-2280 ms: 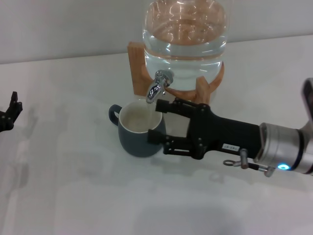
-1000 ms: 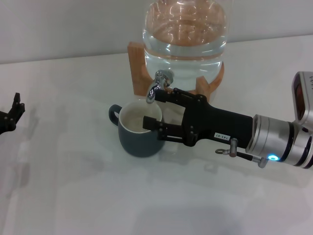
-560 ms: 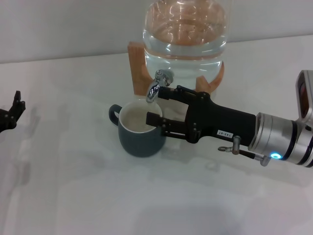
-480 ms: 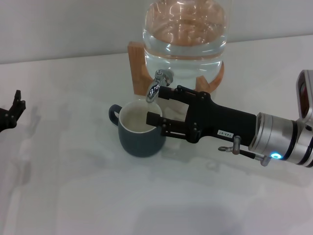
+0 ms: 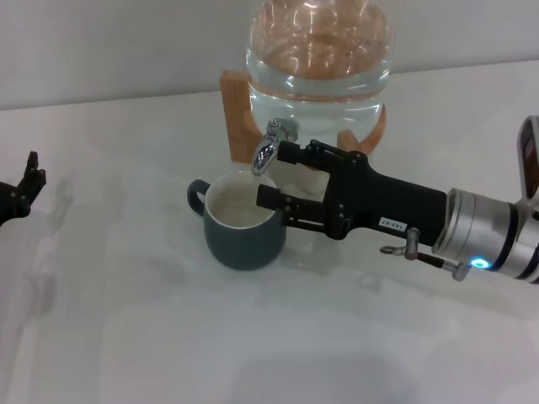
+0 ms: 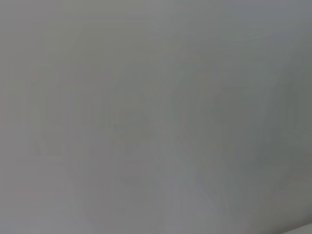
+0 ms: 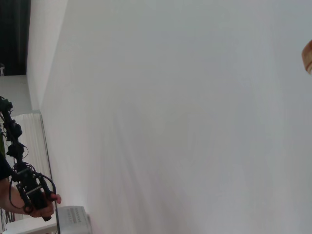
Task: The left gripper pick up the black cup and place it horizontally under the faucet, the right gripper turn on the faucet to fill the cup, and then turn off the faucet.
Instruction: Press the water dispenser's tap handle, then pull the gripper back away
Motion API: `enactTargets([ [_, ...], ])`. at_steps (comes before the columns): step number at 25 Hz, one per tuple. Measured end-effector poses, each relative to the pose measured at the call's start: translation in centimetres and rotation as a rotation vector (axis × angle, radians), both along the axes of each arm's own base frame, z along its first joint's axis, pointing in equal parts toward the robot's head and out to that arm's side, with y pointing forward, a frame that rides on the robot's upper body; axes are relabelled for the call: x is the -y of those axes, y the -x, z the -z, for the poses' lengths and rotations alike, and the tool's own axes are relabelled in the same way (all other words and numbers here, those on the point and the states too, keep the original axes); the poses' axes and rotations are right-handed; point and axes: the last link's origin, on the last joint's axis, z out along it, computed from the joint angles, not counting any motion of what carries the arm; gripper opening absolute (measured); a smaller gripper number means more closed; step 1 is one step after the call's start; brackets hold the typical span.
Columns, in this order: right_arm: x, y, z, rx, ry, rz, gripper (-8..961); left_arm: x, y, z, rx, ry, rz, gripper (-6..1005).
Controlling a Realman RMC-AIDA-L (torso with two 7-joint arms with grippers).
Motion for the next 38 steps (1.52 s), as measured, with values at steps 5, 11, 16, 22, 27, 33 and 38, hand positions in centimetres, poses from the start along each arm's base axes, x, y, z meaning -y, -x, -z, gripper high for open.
enactTargets([
  [5, -0.01, -0.03, -0.05, 0.001, -0.001, 0.0, 811, -0.01, -0.01, 0.01, 0.0, 0.0, 0.0, 894],
  [11, -0.05, -0.06, -0.03, 0.003, -0.002, 0.003, 807, 0.02, -0.05, 0.09, 0.0, 0.002, 0.001, 894],
  [16, -0.08, -0.1, -0.07, 0.005, -0.003, 0.003, 806, 0.02, -0.06, 0.11, -0.001, 0.003, 0.002, 894],
  [22, -0.17, -0.07, -0.11, 0.005, -0.006, 0.004, 805, 0.01, -0.04, 0.07, -0.002, 0.003, 0.002, 894],
  [27, -0.38, -0.18, -0.35, 0.007, -0.016, 0.01, 805, 0.0, -0.03, 0.05, -0.002, 0.002, 0.002, 895],
  [33, -0.62, -0.36, -0.71, 0.005, -0.031, 0.019, 806, 0.0, -0.03, 0.04, -0.003, 0.002, 0.002, 895],
  [38, -0.66, -0.47, -0.85, 0.006, -0.034, 0.022, 806, 0.0, -0.03, 0.04, -0.003, 0.002, 0.002, 895],
])
